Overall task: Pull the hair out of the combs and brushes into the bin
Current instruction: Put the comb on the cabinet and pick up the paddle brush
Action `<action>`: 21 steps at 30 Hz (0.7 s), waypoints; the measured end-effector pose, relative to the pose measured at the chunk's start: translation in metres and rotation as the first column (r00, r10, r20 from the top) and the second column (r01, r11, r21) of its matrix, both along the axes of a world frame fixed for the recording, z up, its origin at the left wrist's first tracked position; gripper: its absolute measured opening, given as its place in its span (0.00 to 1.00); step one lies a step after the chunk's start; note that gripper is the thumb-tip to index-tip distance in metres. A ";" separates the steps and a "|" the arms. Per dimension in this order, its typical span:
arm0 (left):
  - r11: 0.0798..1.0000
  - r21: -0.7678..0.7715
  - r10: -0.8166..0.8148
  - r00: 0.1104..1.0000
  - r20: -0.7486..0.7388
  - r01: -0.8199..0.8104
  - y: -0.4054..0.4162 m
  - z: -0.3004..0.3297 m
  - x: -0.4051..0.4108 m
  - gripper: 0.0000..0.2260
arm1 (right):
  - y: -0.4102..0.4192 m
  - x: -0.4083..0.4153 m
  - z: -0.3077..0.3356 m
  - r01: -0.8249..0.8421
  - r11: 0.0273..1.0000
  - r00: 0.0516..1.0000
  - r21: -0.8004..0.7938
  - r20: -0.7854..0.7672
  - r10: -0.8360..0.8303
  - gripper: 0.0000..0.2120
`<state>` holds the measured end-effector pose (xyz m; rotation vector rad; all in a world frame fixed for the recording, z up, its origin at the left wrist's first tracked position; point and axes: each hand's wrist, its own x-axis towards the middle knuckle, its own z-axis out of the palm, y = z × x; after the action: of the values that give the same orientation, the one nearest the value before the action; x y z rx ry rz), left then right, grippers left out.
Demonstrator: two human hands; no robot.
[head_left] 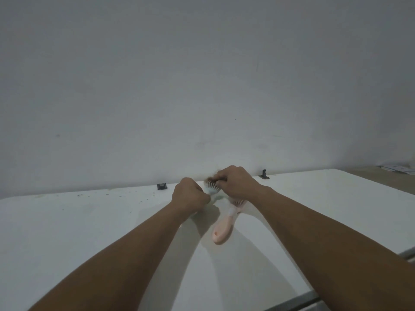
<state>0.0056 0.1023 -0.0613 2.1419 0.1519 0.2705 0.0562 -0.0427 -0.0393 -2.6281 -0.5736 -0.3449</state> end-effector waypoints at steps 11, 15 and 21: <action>0.982 -0.117 -0.140 0.986 0.088 0.150 -0.034 0.039 -0.042 0.08 | -0.052 -0.068 0.037 0.027 0.999 0.989 -0.044 0.148 -0.021 0.22; 0.976 -0.096 -0.184 0.976 0.114 0.195 -0.061 0.050 -0.059 0.09 | -0.087 -0.098 0.044 0.067 0.996 0.984 0.050 0.159 -0.074 0.25; 0.942 -0.071 -0.314 0.938 0.145 0.327 -0.107 0.061 -0.089 0.05 | -0.138 -0.153 0.055 0.200 0.979 0.965 0.042 0.163 -0.205 0.24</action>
<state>-0.0836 -0.0043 -0.0002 2.0097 -0.2563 0.2074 -0.0972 -0.1802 0.0156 -2.6553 -0.3487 -0.6354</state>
